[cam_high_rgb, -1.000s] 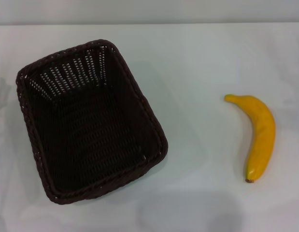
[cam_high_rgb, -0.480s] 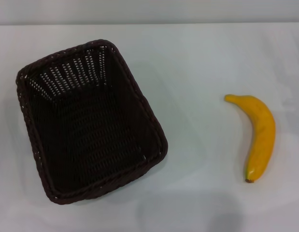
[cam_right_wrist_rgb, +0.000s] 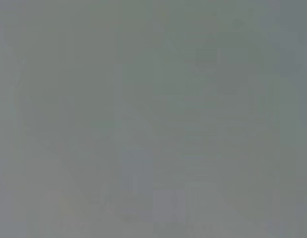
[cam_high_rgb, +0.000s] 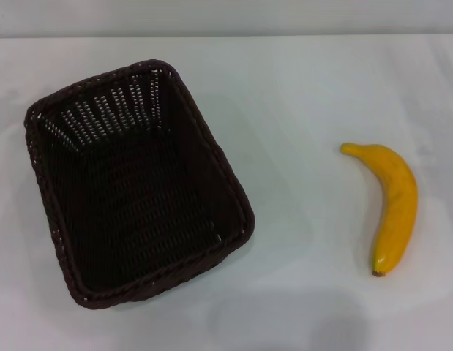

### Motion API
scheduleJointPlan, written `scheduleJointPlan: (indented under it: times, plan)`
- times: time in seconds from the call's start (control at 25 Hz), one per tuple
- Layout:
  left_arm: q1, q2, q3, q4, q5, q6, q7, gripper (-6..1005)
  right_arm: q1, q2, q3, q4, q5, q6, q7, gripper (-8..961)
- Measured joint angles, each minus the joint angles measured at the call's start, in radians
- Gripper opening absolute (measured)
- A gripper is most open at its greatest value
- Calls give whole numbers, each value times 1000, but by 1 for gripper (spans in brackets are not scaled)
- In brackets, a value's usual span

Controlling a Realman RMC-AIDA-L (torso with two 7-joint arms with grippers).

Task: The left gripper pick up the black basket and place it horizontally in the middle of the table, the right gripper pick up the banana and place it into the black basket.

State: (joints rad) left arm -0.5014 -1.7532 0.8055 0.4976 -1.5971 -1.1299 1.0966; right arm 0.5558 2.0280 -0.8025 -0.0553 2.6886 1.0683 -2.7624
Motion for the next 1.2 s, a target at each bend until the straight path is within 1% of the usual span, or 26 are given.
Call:
scheduleJointPlan:
  times: [0.08,0.2,0.28,0.32,0.36,0.4,0.48,0.56,0.6,0.64,0.68,0.76,0.84,0.88,0.92,1.0,1.2]
  plan:
    - [-19,39,-3,58,60,-91,-66,888,2,0,0,0,0,1,5,843]
    - [-58,88,0,144,170,-185,-135,887,4,0,-1,-3,0,9,23,843]
    - [-124,122,1,164,302,-243,-172,887,5,0,-1,-5,0,18,33,843]
    - [-145,130,0,164,344,-263,-179,887,7,0,-1,-6,0,23,36,843]
    - [-187,142,0,162,415,-309,-171,887,11,0,-1,-6,0,26,37,843]
    - [-223,148,0,159,464,-357,-145,886,15,0,-1,-6,0,27,37,843]
    - [-273,148,1,158,533,-425,-101,886,31,0,-4,-4,0,27,43,843]
    - [-328,138,3,158,629,-465,-79,886,41,0,-16,-2,1,28,49,843]
    - [-365,124,4,158,719,-458,-77,886,44,0,-27,-2,0,29,52,843]
    - [-365,124,4,158,719,-458,-77,885,43,0,-32,-2,1,30,54,843]
    - [-385,108,5,158,779,-434,-73,885,42,0,-38,-3,0,31,57,843]
    - [-404,71,5,169,860,-356,-47,885,36,0,-40,-5,0,35,70,843]
    - [-404,23,1,174,902,-265,32,883,27,0,-40,-3,0,45,81,843]
    - [-403,7,0,171,910,-236,70,882,23,0,-40,-1,1,49,84,843]
    - [-406,-4,0,152,914,-215,107,881,17,0,-40,-1,1,54,87,843]
    - [-420,-16,2,112,920,-191,159,880,7,0,-40,0,0,65,102,843]
    - [-438,-40,5,60,932,-162,240,875,-20,0,-38,1,1,108,179,843]
